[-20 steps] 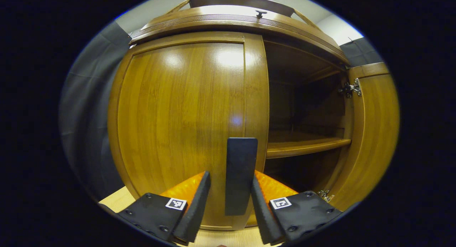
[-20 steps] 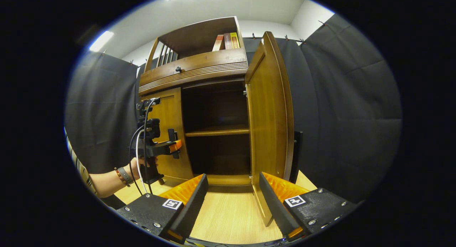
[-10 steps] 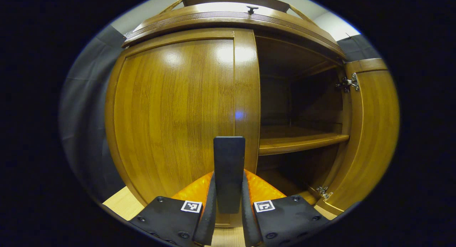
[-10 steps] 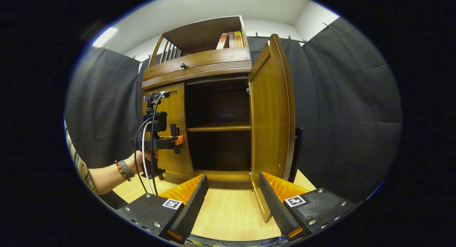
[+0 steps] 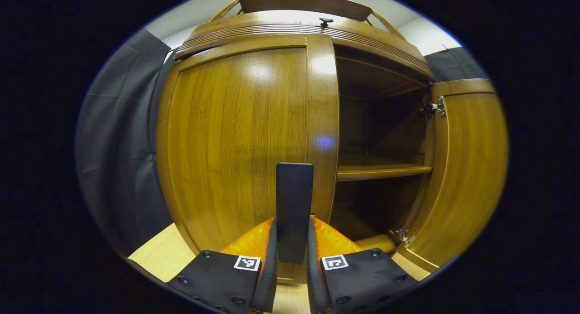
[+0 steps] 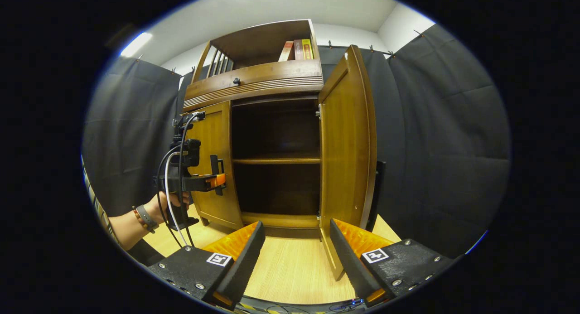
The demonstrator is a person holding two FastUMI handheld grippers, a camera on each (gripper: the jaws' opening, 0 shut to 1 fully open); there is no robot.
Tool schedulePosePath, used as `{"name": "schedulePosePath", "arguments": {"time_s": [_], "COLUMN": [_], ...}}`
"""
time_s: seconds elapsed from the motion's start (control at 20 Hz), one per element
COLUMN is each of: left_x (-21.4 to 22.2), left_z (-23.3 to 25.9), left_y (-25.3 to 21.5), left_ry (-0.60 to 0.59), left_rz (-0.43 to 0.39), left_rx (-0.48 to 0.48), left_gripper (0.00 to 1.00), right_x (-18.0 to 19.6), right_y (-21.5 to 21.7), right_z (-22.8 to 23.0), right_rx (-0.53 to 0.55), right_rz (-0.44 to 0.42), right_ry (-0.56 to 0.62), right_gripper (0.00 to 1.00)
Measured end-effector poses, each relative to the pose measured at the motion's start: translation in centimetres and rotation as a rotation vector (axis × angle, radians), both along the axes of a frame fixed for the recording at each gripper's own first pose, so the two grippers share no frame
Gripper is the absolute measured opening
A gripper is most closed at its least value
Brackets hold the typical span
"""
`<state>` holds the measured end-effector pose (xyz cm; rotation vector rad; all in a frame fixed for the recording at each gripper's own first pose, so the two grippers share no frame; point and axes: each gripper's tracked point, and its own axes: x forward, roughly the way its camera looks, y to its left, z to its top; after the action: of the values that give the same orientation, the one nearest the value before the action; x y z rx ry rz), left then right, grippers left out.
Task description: Open the right door of the double-door shoe cabinet with the right hand, and open the left door with the left hand.
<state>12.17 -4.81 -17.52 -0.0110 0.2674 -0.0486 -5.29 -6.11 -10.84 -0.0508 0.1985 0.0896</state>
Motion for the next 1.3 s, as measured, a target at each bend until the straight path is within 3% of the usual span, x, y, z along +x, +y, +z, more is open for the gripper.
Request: {"name": "schedulePosePath", "arguments": {"time_s": [0.45, 1.0, 1.3], "left_x": [-4.6, -10.7, -13.7], "left_z": [1.2, 2.4, 3.3], "left_y": [2.2, 7.4, 11.8], "left_ry": [0.006, 0.006, -0.006], "left_rz": [-0.016, 0.009, 0.078], "left_rx": [0.010, 0.006, 0.015], "left_gripper": [0.34, 0.36, 0.34], "right_x": [2.3, 6.5, 7.2], "right_y": [4.0, 9.2, 12.0], "right_z": [-1.4, -1.7, -0.5], "right_rx": [-0.009, -0.006, -0.019], "right_rz": [0.111, 0.184, 0.198], "right_ry": [0.014, 0.008, -0.060], "right_gripper": [0.89, 0.89, 0.89]}}
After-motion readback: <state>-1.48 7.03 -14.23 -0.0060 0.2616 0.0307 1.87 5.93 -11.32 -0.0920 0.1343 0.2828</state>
